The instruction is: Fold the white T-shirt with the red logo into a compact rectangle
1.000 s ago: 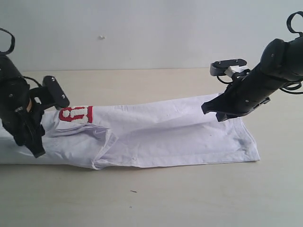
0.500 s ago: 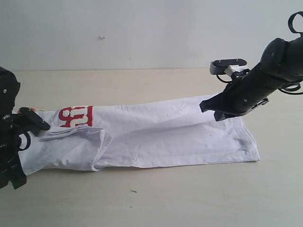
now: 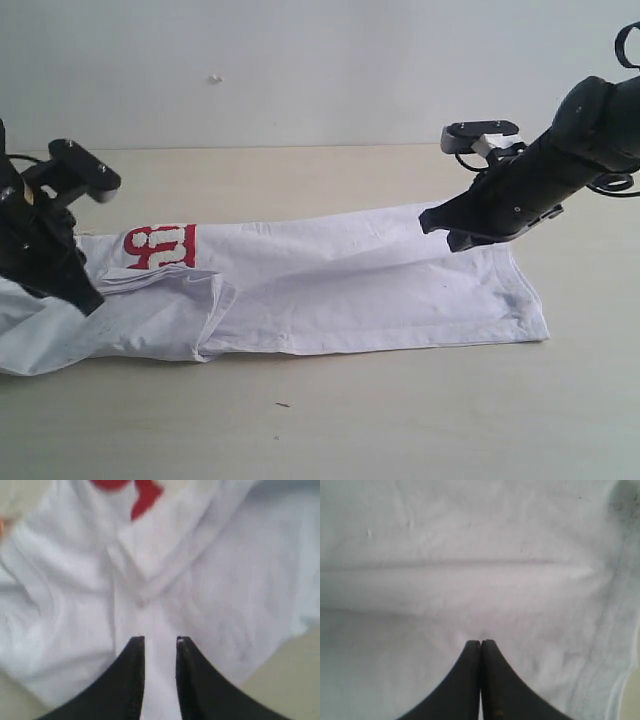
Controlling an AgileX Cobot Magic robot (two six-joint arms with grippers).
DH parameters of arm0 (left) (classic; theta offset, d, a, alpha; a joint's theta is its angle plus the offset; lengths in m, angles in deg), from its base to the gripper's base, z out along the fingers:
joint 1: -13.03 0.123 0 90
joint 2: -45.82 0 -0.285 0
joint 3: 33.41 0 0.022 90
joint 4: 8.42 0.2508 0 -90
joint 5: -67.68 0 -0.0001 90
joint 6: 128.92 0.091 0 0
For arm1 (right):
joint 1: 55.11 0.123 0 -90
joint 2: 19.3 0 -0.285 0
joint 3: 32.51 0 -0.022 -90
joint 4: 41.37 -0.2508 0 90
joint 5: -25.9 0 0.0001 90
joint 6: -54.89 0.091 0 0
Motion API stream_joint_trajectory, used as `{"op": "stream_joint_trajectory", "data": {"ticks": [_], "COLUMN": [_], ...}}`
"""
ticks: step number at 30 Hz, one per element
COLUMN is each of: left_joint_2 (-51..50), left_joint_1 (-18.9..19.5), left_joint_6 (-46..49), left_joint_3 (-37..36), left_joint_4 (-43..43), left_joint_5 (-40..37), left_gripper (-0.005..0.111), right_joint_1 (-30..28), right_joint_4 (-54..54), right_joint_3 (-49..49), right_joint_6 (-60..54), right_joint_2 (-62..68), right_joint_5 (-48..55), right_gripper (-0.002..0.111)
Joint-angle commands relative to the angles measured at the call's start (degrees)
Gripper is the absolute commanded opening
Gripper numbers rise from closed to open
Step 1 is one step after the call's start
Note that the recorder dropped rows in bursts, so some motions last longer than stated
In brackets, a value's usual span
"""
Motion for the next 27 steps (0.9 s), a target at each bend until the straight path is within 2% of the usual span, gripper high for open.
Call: {"op": "stream_joint_trajectory", "data": {"ticks": [1, 2, 3, 12, 22, 27], "left_joint_2": [-2.9, -4.5, -5.7, -14.3, -14.8, -14.6], "left_joint_1": [-0.1, -0.1, -0.1, -0.1, -0.1, -0.1], "left_joint_6": [17.9, 21.8, 23.6, 23.4, 20.4, 19.3], "left_joint_3": [0.1, 0.1, 0.1, 4.9, 7.4, 7.4], "left_joint_4": [-16.2, -18.8, -20.1, -20.4, -20.3, -20.4], "left_joint_5": [6.4, 6.4, 6.7, 9.1, 22.0, 22.9], "left_gripper": [0.011, 0.003, 0.0, 0.0, 0.0, 0.0], "right_joint_1": [0.1, 0.1, 0.1, 0.1, 0.1, 0.1], "right_joint_4": [-1.9, -1.9, -1.9, -2.0, -2.0, -2.0], "right_joint_3": [0.1, 0.1, 0.1, 0.1, 0.1, 0.1], "right_joint_6": [-2.2, -2.2, -2.2, -2.2, -2.2, -2.3], "right_joint_2": [-4.7, -5.7, -6.8, -12.1, -12.2, -12.2], "right_joint_5": [-0.7, -0.6, -0.6, 2.4, 2.4, 1.9], "right_gripper": [0.0, 0.0, 0.0, 0.0, 0.0, 0.0]}}
